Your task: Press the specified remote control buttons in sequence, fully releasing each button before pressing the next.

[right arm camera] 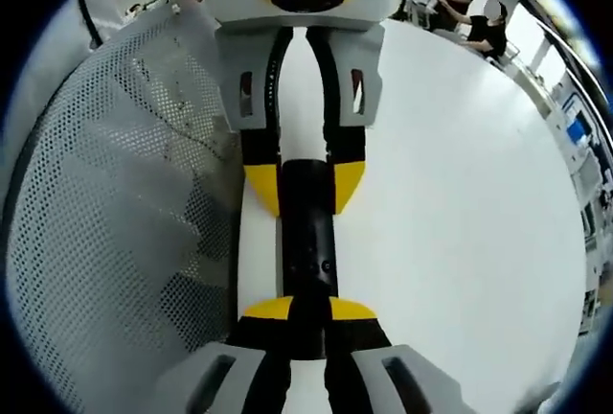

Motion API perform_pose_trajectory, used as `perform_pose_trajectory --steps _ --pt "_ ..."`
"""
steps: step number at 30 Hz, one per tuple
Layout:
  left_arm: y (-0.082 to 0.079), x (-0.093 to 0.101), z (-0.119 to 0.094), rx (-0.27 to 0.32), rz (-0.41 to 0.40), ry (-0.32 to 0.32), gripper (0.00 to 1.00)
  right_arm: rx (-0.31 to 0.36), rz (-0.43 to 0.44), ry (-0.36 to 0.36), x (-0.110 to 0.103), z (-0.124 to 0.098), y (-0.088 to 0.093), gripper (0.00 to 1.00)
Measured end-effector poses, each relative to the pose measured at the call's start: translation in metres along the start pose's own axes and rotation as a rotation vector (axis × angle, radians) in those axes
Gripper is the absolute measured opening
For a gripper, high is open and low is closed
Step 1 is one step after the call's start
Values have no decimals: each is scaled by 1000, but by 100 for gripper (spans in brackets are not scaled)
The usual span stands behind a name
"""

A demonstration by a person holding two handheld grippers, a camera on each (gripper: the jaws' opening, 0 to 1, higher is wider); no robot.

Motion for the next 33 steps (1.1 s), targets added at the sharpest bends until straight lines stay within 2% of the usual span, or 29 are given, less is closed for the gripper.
perform_pose_trajectory --steps 2,3,4,6,7,9,12,17,20,23,25,26,29,33 --pt "0 0 0 3 -1 -1 24 26 7 8 0 -1 3 8" --pt "1 0 0 5 -1 -1 24 59 57 12 0 -1 4 8" --pt "1 0 0 7 0 -1 24 72 50 10 1 -2 6 9" --pt "1 0 0 7 3 1 24 112 96 7 1 -3 9 9" --pt "0 -1 0 2 5 2 24 119 69 13 1 -4 11 8" --pt "-2 -2 0 -24 13 14 24 132 97 12 1 -4 12 9" --pt "-5 -2 1 -53 25 16 24 135 91 20 0 -4 11 8" --pt "-1 -1 0 -32 13 11 24 125 80 25 -2 -4 12 8" --pt "-1 -1 0 -26 11 10 24 124 103 21 -1 -5 14 7" --pt "-1 -1 0 -28 14 11 24 117 73 18 0 -4 14 6" --pt "-1 -1 0 -26 15 11 24 88 -11 12 0 -3 11 6" --pt "-1 -1 0 -24 15 12 24 71 21 12 -1 -2 9 7" --pt "-1 -1 0 -15 15 12 24 47 -21 15 -1 -1 7 7" --pt "-1 -1 0 -14 15 11 24 71 -6 21 -1 -2 11 7"
Point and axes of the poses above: the point that each gripper's makers call its tool centre point, and the gripper's own axes: z roughly forward along the fingers, x roughly to its right, y roughly out of its underside, the point moved 8 cm from there along -z, roughly backward along the fingers, and after that the axes turned 2 degrees about y, right-handed, at the moved point
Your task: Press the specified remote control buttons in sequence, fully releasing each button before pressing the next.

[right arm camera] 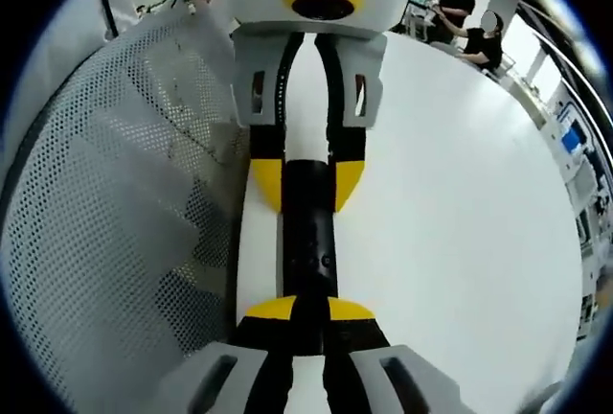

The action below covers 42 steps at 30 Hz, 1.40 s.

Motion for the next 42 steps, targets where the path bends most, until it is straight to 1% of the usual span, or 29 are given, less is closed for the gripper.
perform_pose_trajectory --steps 1,3,5,7,9,13,15,16,17,20,22,23,26,27,28,29,31,34,35,37,39,40,42 --pt "0 0 0 -1 0 0 24 2 2 0 0 0 0 7" --pt "0 0 0 -4 1 0 24 11 35 -4 2 -1 1 7" --pt "-1 0 0 -8 4 1 24 26 30 -7 2 -2 2 7" --pt "-1 0 0 -11 6 1 24 47 46 -6 1 -3 4 7" --pt "-1 0 0 -12 5 1 24 49 34 -1 0 -4 6 6" --pt "-1 0 0 -9 -1 -2 24 38 40 1 1 -7 9 5" --pt "-1 0 0 -5 -4 -3 24 45 46 3 1 -6 9 5" --pt "-1 0 0 -3 -5 -3 24 42 45 4 0 -6 9 5" --pt "-1 0 0 -1 -5 -3 24 29 25 8 -1 -6 7 5" --pt "-1 0 0 1 -6 -4 24 2 -78 27 -3 -4 3 4" --pt "-1 0 0 0 -6 -5 24 -5 -89 20 -4 -4 2 4" --pt "-1 0 0 0 -7 -5 24 -4 -78 16 -2 -3 1 3" --pt "-1 0 0 0 -4 -4 24 -27 31 -22 2 -3 1 3" --pt "-1 0 0 0 -4 -4 24 -29 -4 -18 4 -2 -1 2" --pt "-1 0 0 -2 -2 -3 24 -40 6 -19 4 -1 -2 2" --pt "-1 0 0 -3 -2 -3 24 -59 -6 -23 3 -1 -3 2" --pt "-1 0 0 -6 -2 -3 24 -68 -9 -19 3 0 -4 2" --pt "-1 0 0 -4 -3 -5 24 -37 3 -4 1 -3 1 2" --pt "-1 0 0 -3 -4 -5 24 -12 3 7 1 -4 2 2" --pt "-1 0 0 0 -5 -6 24 34 37 22 0 -4 5 2" --pt "-1 0 0 1 -5 -6 24 76 112 33 -1 -5 9 2" --pt "-1 0 0 1 -5 -6 24 87 120 40 -1 -5 9 3" --pt "-1 1 0 0 -4 -6 24 94 99 46 -5 -6 11 4"
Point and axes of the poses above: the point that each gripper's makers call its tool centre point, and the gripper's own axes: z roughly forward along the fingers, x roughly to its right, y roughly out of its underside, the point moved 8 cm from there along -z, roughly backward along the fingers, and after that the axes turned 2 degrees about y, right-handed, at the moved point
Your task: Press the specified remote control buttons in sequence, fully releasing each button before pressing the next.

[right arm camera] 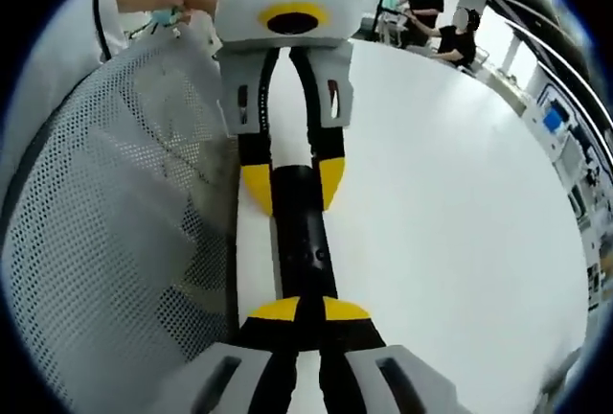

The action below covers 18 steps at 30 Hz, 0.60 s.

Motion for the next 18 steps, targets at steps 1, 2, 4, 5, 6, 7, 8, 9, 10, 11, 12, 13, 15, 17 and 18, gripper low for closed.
perform_pose_trajectory --steps 1,2,4,5,6,7,8,9,10,11,12,13,15,17,18 --pt "0 0 0 0 0 0 24 1 -24 16 -2 0 0 3" --pt "0 0 0 0 -1 0 24 -3 -43 34 -2 0 0 1" --pt "0 0 0 3 -2 -1 24 -5 -49 34 -1 -1 0 0" --pt "0 0 0 3 -3 -1 24 -6 -46 30 -1 -1 0 0" --pt "0 0 0 3 -3 -1 24 -6 -35 26 0 -1 0 0" --pt "0 0 0 3 -3 -1 24 -8 -29 23 0 -1 -1 0" --pt "0 0 0 3 -3 -1 24 -9 -30 23 -1 -1 -1 0" --pt "0 0 0 4 -4 -1 24 -13 -36 22 0 -1 -1 0" --pt "0 0 0 4 -4 -1 24 -15 -37 20 0 0 -1 0" --pt "1 0 0 5 -5 -2 24 -17 -33 15 1 0 -2 0" --pt "1 0 0 7 -4 -2 24 -21 -32 10 2 1 -2 0" --pt "1 0 0 8 -5 -2 24 -27 -35 4 2 1 -3 0" --pt "1 0 0 10 -2 -1 24 -54 -54 -23 4 1 -5 0" --pt "1 0 0 11 -2 0 24 -84 -36 -30 4 2 -8 0" --pt "0 0 0 9 -2 0 24 -105 -124 -21 4 5 -11 0"
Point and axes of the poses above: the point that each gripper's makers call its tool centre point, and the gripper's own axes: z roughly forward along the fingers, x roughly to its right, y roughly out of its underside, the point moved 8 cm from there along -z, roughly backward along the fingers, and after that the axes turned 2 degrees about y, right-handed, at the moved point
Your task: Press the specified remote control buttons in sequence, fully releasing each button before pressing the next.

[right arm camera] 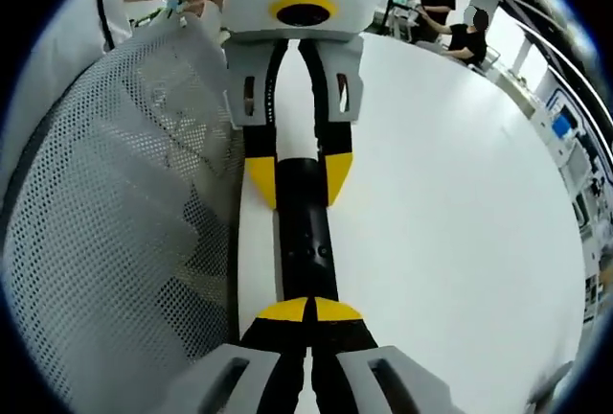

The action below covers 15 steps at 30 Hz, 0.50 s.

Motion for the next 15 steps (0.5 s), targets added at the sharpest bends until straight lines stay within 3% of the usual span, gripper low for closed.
perform_pose_trajectory --steps 2,5,15 --pt "-1 0 0 -6 5 0 24 -40 -35 12 -2 0 -2 0" --pt "-1 0 0 -2 5 4 24 -16 12 35 -4 0 1 0" --pt "-1 1 1 -3 -3 -1 24 207 269 60 -5 -3 16 0"
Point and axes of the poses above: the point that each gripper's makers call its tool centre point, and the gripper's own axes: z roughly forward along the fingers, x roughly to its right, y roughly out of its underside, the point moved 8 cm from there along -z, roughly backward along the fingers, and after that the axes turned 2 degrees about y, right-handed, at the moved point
